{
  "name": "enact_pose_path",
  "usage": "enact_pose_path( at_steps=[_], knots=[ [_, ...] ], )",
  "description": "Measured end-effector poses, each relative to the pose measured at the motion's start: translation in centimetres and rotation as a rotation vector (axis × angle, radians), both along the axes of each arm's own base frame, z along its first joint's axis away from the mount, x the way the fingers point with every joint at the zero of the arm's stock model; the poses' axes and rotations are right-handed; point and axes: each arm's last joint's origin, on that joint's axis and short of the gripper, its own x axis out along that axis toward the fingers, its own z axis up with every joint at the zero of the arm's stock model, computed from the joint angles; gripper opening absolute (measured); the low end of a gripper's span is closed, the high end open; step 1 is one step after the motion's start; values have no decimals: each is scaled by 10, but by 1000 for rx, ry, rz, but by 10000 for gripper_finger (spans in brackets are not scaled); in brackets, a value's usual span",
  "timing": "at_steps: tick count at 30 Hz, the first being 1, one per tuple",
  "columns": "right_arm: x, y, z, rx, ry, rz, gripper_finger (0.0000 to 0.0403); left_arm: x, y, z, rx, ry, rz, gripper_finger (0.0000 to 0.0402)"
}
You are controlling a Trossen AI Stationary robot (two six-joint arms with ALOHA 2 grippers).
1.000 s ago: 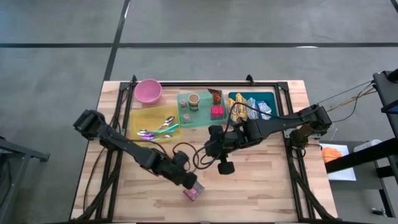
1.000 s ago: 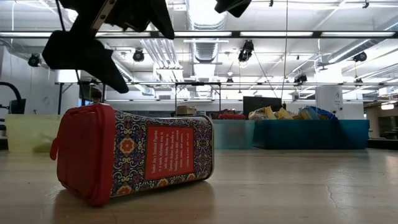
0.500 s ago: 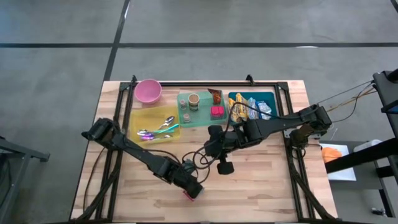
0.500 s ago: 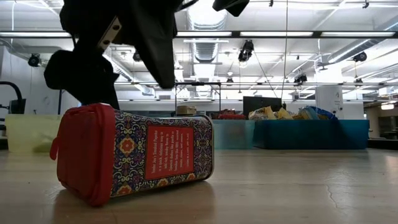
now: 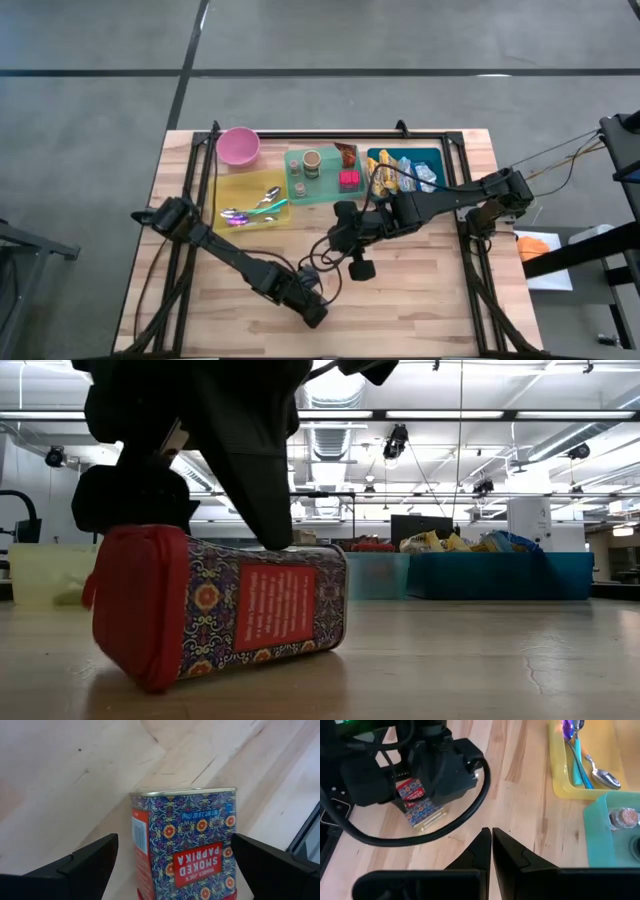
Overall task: Pick & Place Food Item
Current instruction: Put the red seasoning can into the green bin
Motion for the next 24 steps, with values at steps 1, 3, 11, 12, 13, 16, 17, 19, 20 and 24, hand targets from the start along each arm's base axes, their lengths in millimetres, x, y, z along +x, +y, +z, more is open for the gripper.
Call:
enact_pose_path(
  at_steps=[1, 3, 11, 12, 13, 16, 17, 19, 20, 24],
  knots=[
    [0, 0, 0, 2, -1, -1, 13, 0, -1, -1, 4, 0, -10, 392],
    [1, 0, 1, 5, -11, -3, 13, 2, -3, -3, 12, -5, -31, 392],
    [1, 0, 1, 6, -16, -2, 13, -2, -8, -6, 46, 10, -90, 392],
    [1, 0, 1, 4, -16, 0, 13, -2, -9, -6, 46, 9, -91, 392],
    [1, 0, 1, 4, -16, 0, 13, -3, -9, -7, 48, 13, -91, 392],
    [1, 0, 1, 6, -15, -3, 13, -5, -9, -7, 50, 31, -76, 392],
    [1, 0, 1, 6, -16, -2, 13, -5, -9, -8, 50, 35, -69, 392],
    [1, 0, 1, 4, -16, 0, 13, -6, -9, -9, 50, 39, -59, 392],
    [1, 0, 1, 4, -16, 0, 13, -7, -9, -10, 54, 43, -58, 392],
    [1, 0, 1, 6, -16, -2, 13, -7, -9, -16, 62, 51, -56, 392]
  ],
)
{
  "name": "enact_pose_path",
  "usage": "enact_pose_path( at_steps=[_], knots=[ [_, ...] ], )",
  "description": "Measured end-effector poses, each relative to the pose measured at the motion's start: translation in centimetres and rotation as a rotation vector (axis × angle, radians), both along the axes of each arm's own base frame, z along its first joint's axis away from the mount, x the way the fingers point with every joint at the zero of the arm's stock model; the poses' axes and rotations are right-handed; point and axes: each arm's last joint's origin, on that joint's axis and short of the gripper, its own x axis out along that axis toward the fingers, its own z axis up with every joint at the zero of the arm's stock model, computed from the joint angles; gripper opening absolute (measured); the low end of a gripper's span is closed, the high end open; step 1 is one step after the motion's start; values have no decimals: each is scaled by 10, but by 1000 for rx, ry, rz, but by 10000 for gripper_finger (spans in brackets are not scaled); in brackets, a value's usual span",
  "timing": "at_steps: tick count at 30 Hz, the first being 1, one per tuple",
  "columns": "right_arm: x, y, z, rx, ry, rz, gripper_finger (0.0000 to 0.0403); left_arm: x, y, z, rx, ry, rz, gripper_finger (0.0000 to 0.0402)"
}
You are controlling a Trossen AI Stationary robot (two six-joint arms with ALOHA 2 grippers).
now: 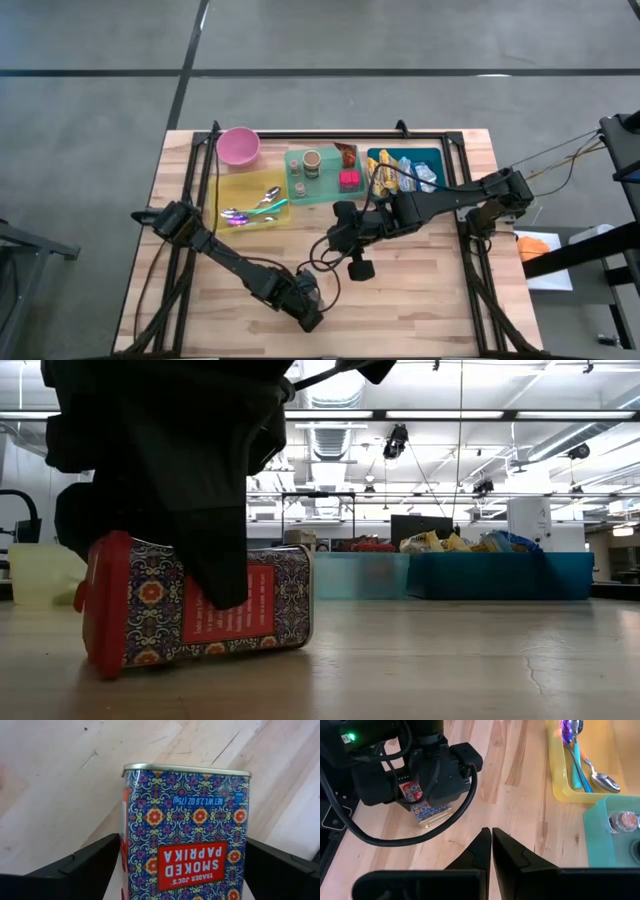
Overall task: Pick & Place Food Item
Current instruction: Put the red seasoning can into the green bin
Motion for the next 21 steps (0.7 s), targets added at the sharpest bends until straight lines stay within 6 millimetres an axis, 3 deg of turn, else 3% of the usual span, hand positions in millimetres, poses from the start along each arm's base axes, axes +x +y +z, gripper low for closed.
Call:
enact_pose_path(
  at_steps=[4, 10, 21],
  knots=[
    [0, 0, 0, -2, 0, 2, 13, 0, 0, -3, -4, 3, 28, 379],
    [0, 0, 0, -2, 0, 3, 13, 0, 1, -3, -17, 0, 104, 330],
    [0, 0, 0, -2, -1, 3, 13, -1, 2, -4, 0, 8, 99, 352]
  ],
)
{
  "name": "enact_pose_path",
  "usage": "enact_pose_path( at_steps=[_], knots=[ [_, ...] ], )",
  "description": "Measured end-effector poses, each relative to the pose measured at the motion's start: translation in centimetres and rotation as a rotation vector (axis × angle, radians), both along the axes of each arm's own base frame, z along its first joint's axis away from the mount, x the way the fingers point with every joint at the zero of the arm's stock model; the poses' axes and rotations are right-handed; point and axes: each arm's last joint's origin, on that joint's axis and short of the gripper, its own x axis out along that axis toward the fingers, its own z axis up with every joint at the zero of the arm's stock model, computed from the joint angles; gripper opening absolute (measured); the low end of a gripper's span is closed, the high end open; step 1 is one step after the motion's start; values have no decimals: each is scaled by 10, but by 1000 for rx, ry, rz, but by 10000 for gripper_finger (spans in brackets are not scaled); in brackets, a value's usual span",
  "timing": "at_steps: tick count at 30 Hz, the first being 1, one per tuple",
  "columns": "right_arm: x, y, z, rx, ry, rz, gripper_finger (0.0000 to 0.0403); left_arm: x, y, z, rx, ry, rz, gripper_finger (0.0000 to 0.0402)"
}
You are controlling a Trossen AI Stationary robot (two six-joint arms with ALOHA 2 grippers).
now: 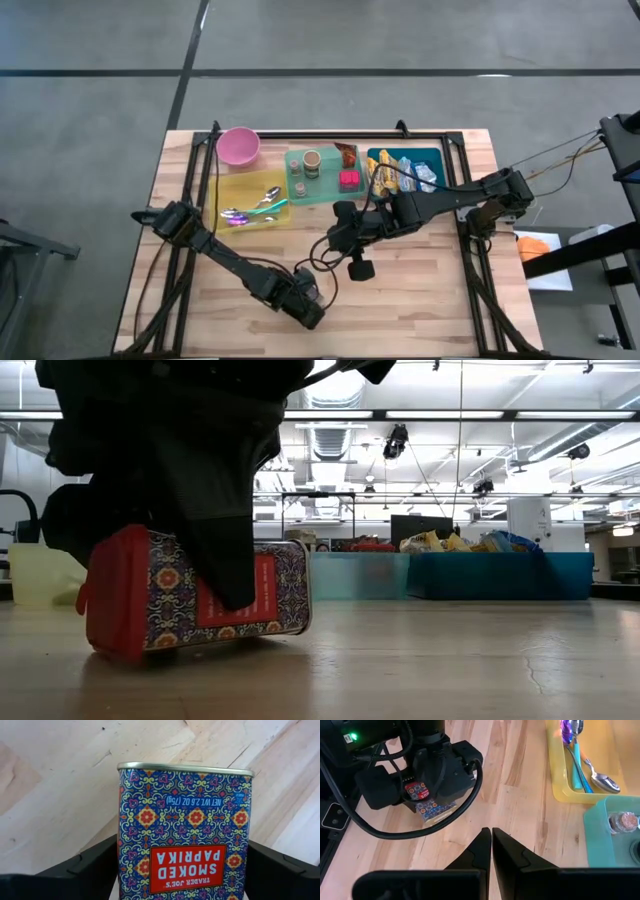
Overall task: Pick & Place Food Item
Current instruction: Put the red seasoning can into the green bin
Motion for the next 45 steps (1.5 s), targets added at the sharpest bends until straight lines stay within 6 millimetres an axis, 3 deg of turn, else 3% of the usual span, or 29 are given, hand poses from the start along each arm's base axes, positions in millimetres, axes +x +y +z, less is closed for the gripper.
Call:
enact_pose_path(
  at_steps=[5, 11, 29, 45],
  knots=[
    [0, 0, 0, 2, 0, -2, 13, 0, 1, 0, -2, -4, 77, 337],
    [0, 0, 0, 2, 0, -2, 13, -1, 1, -1, 22, 1, 32, 314],
    [0, 0, 0, 3, 0, -3, 13, -1, 0, -1, 54, -7, -134, 313],
    [0, 0, 0, 3, -1, -3, 13, 1, -2, 11, 0, -30, -153, 312]
  ],
)
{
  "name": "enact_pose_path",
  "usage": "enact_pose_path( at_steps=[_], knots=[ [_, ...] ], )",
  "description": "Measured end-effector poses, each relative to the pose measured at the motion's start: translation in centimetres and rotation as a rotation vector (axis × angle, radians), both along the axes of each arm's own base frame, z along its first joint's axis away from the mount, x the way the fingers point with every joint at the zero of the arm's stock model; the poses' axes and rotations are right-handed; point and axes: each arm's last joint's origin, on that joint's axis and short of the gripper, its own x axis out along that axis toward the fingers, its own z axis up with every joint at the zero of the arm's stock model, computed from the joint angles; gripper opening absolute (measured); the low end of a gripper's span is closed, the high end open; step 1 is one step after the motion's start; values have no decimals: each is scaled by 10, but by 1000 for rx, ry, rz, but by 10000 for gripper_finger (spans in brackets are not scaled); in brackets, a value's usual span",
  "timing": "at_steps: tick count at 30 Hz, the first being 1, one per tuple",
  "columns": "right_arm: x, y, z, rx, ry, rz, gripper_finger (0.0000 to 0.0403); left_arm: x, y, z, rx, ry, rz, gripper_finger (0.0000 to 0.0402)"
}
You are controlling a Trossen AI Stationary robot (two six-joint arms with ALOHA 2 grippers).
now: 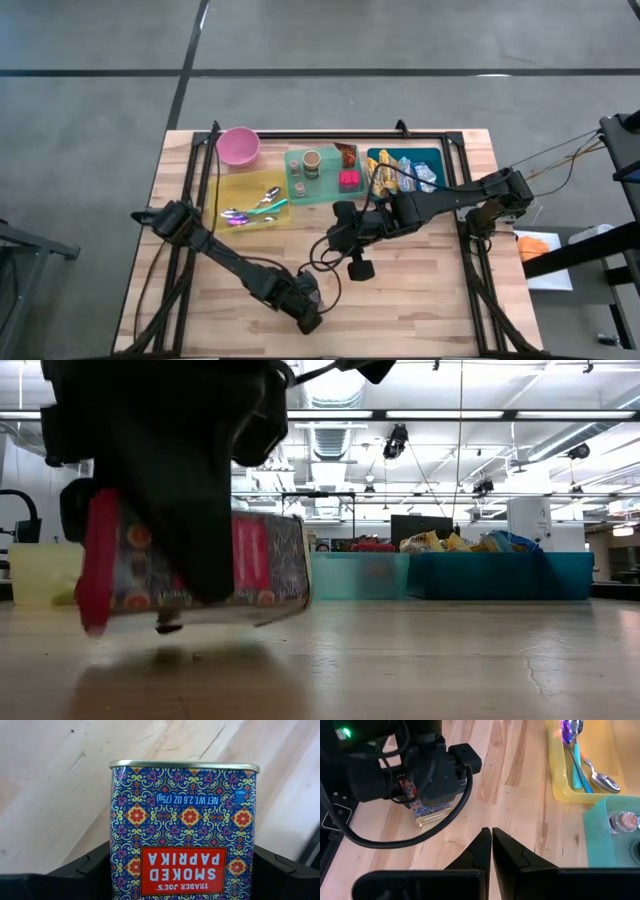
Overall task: Pick & Place Food Item
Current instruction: Put the red seasoning can into the green bin
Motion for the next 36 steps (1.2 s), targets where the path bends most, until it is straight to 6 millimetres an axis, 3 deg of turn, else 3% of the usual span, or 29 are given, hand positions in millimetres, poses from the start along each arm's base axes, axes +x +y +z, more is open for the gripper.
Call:
enact_pose_path(
  at_steps=[7, 15, 22, 28, 36],
  knots=[
    [0, 0, 0, 0, 0, 0, 13, -2, 2, 17, -33, -24, 24, 312],
    [0, 0, 0, -1, -4, 2, 13, -11, 10, 50, -101, -38, 81, 312],
    [2, 1, 2, 13, -28, -6, 13, -34, 25, 93, -144, -30, 178, 312],
    [8, 3, 8, 219, -74, -206, 13, -54, 39, 123, -191, -83, 223, 312],
    [13, 4, 13, 297, -133, -259, 13, -79, 55, 136, -230, -84, 306, 312]
  ],
)
